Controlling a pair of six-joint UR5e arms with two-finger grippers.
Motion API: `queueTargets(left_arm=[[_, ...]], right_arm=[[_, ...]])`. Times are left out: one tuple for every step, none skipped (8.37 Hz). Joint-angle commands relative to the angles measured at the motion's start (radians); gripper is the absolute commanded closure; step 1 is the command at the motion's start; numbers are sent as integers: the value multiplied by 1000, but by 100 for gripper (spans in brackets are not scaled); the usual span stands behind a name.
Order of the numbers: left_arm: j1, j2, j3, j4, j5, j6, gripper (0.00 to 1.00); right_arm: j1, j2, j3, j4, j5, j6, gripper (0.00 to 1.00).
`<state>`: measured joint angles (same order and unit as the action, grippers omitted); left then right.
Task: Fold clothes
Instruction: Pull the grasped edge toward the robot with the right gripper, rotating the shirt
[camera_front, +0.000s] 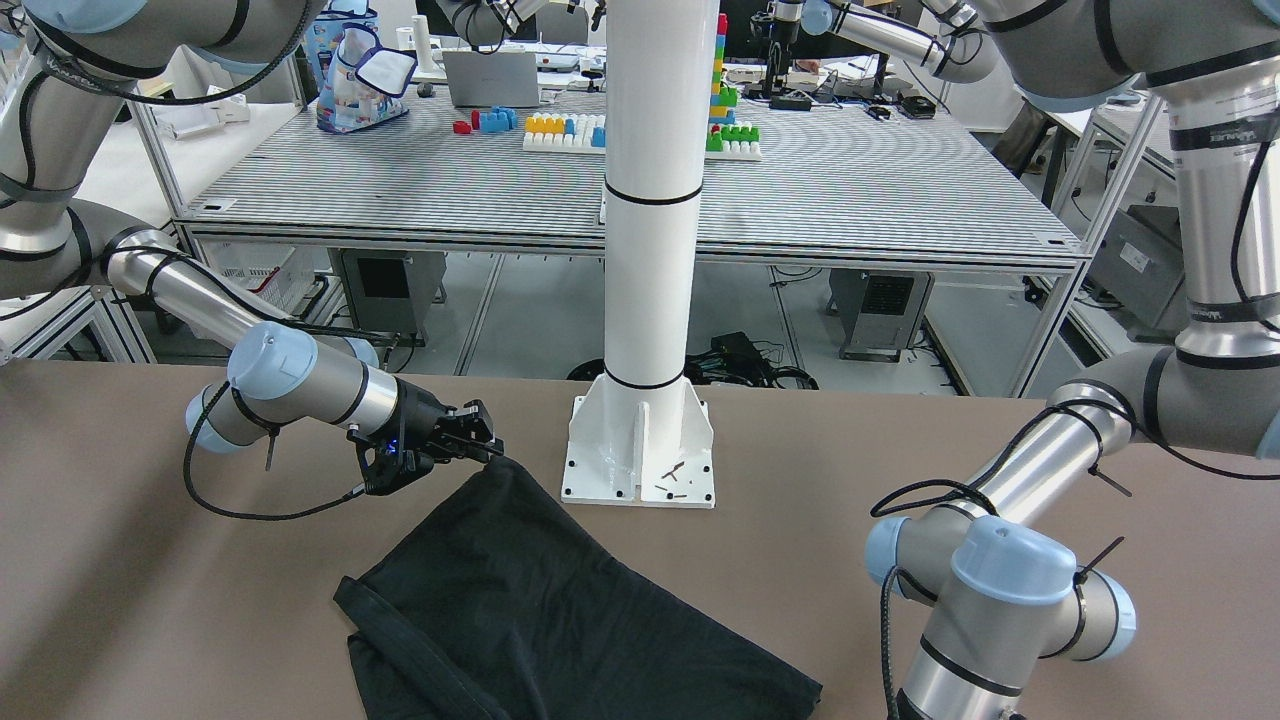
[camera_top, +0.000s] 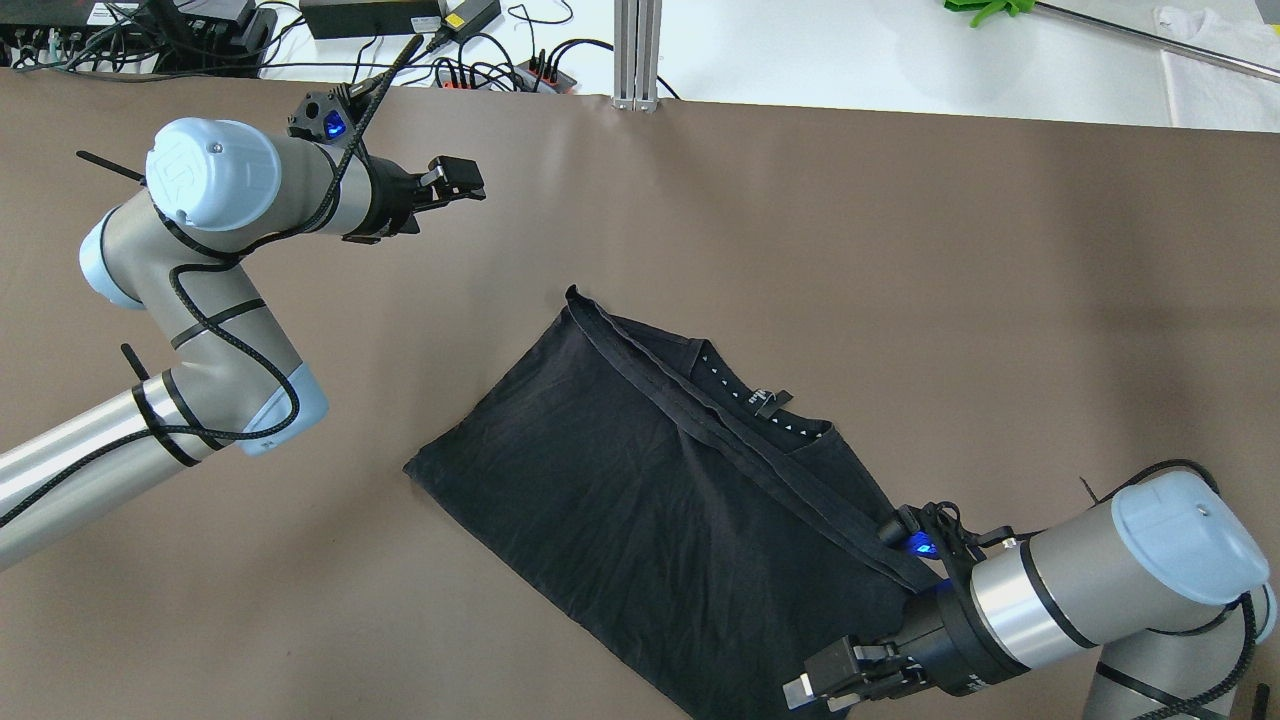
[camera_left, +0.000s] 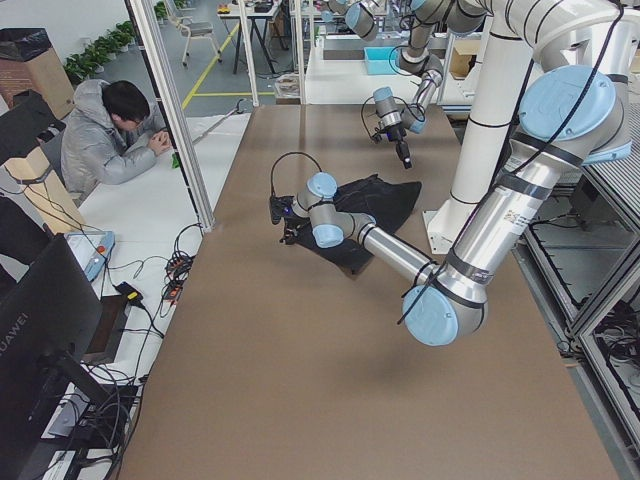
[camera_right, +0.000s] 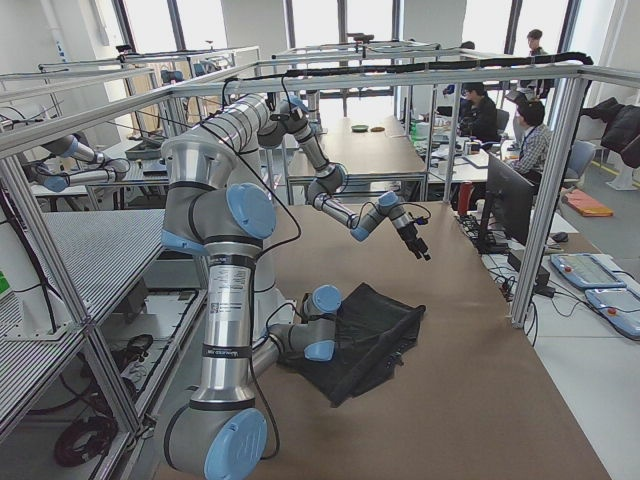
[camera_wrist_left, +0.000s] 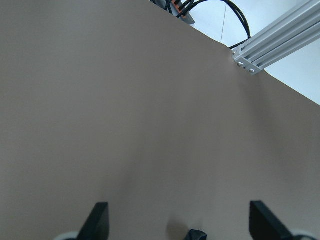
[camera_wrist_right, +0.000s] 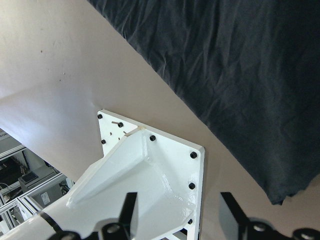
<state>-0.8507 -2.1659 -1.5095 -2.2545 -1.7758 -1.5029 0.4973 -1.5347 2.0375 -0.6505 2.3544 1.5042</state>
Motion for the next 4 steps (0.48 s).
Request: queueTargets(left_arm=[[4,4,-5,1,-8,-2,0],[2,9,-29,10,-40,-3,0],[4,52,-55,10,-81,-16,0],[19,122,-113,7,-83,-43,0]], right_arm=[[4,4,-13,8,-136,-6,5],[13,5,-13,-1,-214,-6,5],[20,5,-19,-6,-284,-6,6],[35,5,-20,-24,-334,-6,6]])
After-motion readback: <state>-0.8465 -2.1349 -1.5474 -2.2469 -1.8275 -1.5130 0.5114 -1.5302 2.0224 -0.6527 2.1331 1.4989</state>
